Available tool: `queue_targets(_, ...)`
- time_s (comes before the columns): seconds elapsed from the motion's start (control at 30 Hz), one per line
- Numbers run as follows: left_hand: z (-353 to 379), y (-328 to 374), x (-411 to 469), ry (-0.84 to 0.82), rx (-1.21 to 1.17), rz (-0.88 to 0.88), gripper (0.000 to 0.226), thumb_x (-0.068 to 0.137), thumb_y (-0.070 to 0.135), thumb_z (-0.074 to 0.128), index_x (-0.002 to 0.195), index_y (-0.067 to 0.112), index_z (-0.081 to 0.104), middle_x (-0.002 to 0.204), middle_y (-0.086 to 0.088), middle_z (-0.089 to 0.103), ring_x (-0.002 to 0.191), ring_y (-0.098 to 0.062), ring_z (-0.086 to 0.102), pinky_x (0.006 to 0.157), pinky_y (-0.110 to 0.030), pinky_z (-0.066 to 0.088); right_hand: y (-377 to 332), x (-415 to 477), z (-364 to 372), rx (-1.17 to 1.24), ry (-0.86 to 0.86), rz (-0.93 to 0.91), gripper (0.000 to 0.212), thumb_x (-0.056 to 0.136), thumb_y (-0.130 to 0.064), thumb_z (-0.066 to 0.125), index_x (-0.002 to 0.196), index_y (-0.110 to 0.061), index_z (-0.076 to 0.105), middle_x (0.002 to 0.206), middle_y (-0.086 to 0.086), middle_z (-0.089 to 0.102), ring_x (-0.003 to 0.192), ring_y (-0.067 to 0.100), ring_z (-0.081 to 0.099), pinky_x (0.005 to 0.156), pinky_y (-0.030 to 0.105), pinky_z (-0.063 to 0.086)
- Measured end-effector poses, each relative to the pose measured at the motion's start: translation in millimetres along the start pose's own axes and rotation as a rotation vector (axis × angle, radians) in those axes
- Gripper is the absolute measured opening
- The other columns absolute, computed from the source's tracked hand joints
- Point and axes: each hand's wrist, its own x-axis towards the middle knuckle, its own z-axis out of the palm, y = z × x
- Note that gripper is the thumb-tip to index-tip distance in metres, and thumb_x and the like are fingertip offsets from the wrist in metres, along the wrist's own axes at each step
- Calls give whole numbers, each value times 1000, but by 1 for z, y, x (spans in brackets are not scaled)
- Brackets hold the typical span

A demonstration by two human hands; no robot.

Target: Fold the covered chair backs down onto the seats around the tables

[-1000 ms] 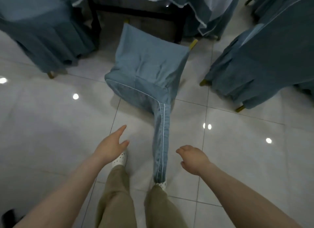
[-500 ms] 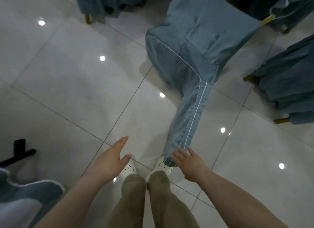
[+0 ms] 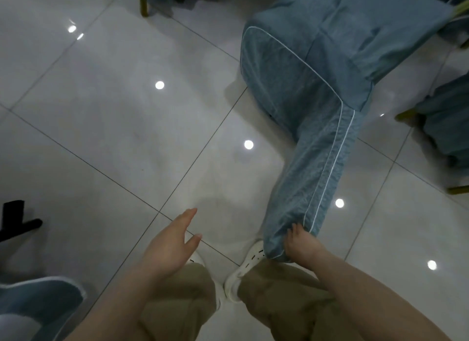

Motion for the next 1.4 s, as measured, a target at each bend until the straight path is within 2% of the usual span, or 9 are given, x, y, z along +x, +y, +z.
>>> queue_targets(0.13, 4, -2, -1, -30, -7, 11, 59, 96, 36, 47, 148, 31, 20, 155, 13, 20, 141, -4, 19, 111, -22, 19, 10, -8, -17, -33, 29, -171, 29, 96, -7, 46, 121, 2, 58, 124, 26, 56, 116, 45, 50, 105, 65, 26)
queue_targets(0.3, -15, 12, -21, -31, -4, 7, 58, 95, 37, 47, 148, 33, 21, 155, 14, 21, 139, -9, 28, 110, -24, 23, 8, -27, -75, -19, 145, -228, 24, 96, -15, 49, 107, -6, 67, 106, 13, 68, 99, 33, 62, 92, 46, 46)
queue_targets(0.5, -68, 29, -64, 43, -10, -10, 59, 95, 35, 50, 147, 30, 24, 154, 8, 26, 140, -9, 26, 109, -23, 22, 8, -67, -155, -20, 264, -240, 23, 97, -15, 46, 109, -7, 65, 111, 12, 67, 99, 32, 64, 85, 45, 51)
queue_targets(0.63, -105, 40, -90, 72, -7, -37, 59, 94, 35, 51, 147, 30, 24, 154, 7, 27, 139, -12, 29, 109, -23, 23, 17, -108, -205, -51, 340, -239, 23, 97, -10, 45, 112, -7, 61, 114, 12, 66, 100, 32, 64, 79, 43, 51)
queue_targets(0.93, -170, 69, -140, 140, -41, -21, 65, 93, 39, 53, 148, 29, 21, 154, 4, 26, 138, -15, 31, 109, -25, 25, 41, -203, -292, 34, 477, -185, 23, 89, -8, 54, 112, -9, 55, 110, 12, 65, 98, 33, 63, 82, 46, 52)
queue_targets(1.13, -206, 80, -158, 113, -100, 50, 71, 85, 53, 58, 146, 37, 24, 152, 9, 30, 136, -14, 35, 108, -32, 31, 47, -249, -339, 115, 614, -93, 21, 85, -8, 53, 105, -15, 51, 105, 8, 65, 92, 32, 63, 67, 37, 41)
queue_targets(1.2, -218, 83, -162, 45, -71, 95, 80, 77, 60, 63, 144, 41, 25, 149, 12, 35, 131, -11, 40, 104, -29, 34, 50, -263, -353, 121, 647, -58, 20, 85, -9, 52, 104, -15, 49, 103, 7, 64, 88, 33, 63, 64, 35, 36)
queue_targets(1.27, -229, 86, -164, 24, -57, 134, 86, 70, 60, 70, 143, 40, 29, 142, 14, 44, 118, -1, 46, 96, -18, 36, 55, -274, -364, 132, 683, -15, 20, 85, -10, 51, 104, -16, 48, 103, 6, 64, 88, 33, 63, 64, 34, 34)
queue_targets(1.4, -248, 101, -162, 139, -18, 213, 76, 67, 45, 78, 133, 38, 41, 120, 17, 57, 103, -3, 55, 84, -17, 40, 70, -302, -384, 187, 775, 75, 21, 82, -17, 53, 103, -17, 48, 103, 5, 65, 90, 33, 63, 64, 34, 34)
